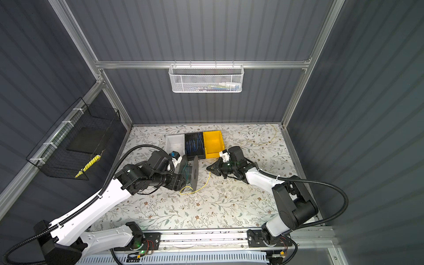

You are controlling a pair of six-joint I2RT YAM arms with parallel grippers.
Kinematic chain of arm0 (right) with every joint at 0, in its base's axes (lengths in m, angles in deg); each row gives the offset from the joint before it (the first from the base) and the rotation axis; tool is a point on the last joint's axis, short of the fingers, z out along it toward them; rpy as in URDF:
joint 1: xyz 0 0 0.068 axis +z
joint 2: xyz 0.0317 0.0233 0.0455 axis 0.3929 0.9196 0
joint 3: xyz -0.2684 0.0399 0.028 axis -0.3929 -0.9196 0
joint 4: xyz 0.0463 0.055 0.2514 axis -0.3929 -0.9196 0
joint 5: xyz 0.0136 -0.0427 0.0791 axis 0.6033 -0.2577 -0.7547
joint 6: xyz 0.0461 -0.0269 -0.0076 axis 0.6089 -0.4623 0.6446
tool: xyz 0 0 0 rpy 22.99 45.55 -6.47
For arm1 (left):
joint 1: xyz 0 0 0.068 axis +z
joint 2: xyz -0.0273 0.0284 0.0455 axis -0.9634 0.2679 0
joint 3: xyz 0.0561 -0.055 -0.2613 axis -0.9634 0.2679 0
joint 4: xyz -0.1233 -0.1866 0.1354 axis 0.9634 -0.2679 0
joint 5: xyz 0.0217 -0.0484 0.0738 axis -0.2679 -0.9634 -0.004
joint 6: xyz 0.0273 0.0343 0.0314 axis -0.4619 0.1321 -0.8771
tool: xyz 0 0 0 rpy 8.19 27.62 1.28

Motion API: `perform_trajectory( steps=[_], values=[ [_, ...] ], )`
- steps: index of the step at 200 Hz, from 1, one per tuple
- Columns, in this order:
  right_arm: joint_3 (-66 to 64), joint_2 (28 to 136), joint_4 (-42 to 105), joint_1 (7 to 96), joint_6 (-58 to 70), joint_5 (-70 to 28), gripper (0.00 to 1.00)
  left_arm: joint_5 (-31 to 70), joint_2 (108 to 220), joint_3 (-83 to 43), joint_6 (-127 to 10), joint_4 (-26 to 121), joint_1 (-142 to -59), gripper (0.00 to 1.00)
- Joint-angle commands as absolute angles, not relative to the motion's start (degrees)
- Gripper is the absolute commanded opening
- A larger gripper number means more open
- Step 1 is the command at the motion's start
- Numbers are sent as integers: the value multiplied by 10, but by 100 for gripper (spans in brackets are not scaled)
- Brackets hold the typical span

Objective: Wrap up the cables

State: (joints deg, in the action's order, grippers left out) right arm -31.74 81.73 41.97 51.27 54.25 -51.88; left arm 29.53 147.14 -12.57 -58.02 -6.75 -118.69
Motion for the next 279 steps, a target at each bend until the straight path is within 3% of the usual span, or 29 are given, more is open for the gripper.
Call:
perform_trajectory(
  steps=[1, 32, 74, 118, 151, 279],
  values=[
    [-310, 817, 413, 513, 545, -530, 0, 287, 1486, -117, -604, -50, -1189, 77],
    [-310, 819, 413, 513, 544, -528, 0, 280, 1462, -98, -614, -44, -1190, 76],
    [-304, 822, 407, 513, 544, -527, 0, 273, 1434, -91, -626, -52, -1191, 87],
    [-305, 820, 405, 512, 545, -524, 0, 250, 1438, -102, -643, -66, -1190, 86],
    [-304, 819, 404, 510, 545, -524, 0, 218, 1448, -113, -661, -89, -1191, 79],
    [-297, 822, 400, 506, 545, -533, 0, 270, 1465, -126, -695, -96, -1200, 83]
  ],
)
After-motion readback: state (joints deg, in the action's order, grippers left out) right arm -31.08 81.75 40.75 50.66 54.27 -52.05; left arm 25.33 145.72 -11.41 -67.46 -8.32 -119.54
